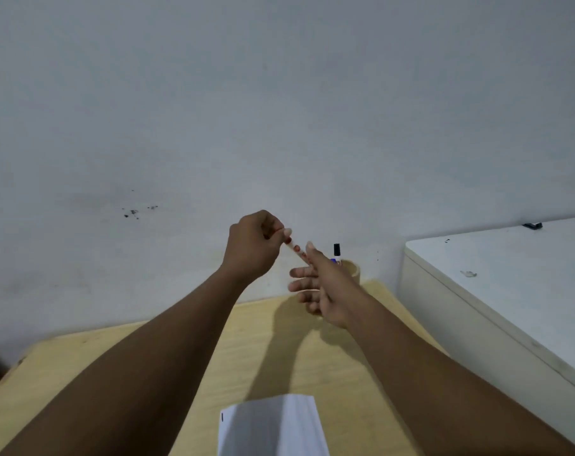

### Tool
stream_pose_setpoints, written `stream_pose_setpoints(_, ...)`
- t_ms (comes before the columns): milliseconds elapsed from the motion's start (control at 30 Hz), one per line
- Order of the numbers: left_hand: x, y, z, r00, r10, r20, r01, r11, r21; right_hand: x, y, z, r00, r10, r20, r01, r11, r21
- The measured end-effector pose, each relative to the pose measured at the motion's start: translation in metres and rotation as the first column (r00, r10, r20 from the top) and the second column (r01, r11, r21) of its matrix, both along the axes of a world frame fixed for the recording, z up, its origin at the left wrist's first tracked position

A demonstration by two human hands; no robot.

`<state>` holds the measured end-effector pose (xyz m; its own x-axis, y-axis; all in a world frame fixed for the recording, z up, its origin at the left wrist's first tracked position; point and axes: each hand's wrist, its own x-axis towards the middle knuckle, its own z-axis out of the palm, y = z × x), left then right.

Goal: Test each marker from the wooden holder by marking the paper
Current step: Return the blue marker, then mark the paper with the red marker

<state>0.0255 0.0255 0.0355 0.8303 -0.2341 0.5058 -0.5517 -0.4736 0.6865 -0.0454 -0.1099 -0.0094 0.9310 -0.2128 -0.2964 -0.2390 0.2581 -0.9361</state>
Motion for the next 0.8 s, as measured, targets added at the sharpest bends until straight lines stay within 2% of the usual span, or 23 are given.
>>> stream_pose_setpoints(133, -0.018, 0.055, 0.0, 0.992, -0.049, -0.115, 0.041, 0.997, -0.067, 0.001, 0.055, -0.001, 0.998, 0.025, 0.064, -0.043, 0.949, 0.311)
stream_pose_setpoints(233, -0.032, 0.093, -0.014, 0.973, -0.095, -0.209, 0.07, 0.99, -0.125, 0.0, 0.09, -0.006, 0.997, -0.048, 0.067, 0.016, 0.911, 0.411)
stream_pose_setpoints(333, -0.042, 0.123, -0.038, 0.956, -0.073, -0.286, 0.036, 0.99, -0.133, 0.0, 0.114, -0.015, 0.995, -0.081, 0.053, 0.053, 0.915, 0.399)
stream_pose_setpoints(433, -0.05, 0.146, -0.062, 0.932, -0.044, -0.359, -0.033, 0.978, -0.204, -0.003, 0.13, -0.025, 0.996, -0.03, 0.083, 0.0, 0.941, 0.338)
stream_pose_setpoints(667, -0.071, 0.16, -0.096, 0.84, -0.171, -0.515, -0.084, 0.897, -0.434, -0.018, 0.13, -0.049, 0.971, 0.114, 0.211, -0.158, 0.966, 0.204)
stream_pose_setpoints(800, -0.074, 0.157, -0.107, 0.803, -0.223, -0.553, -0.063, 0.89, -0.451, -0.024, 0.12, -0.057, 0.954, 0.175, 0.243, -0.22, 0.96, 0.174)
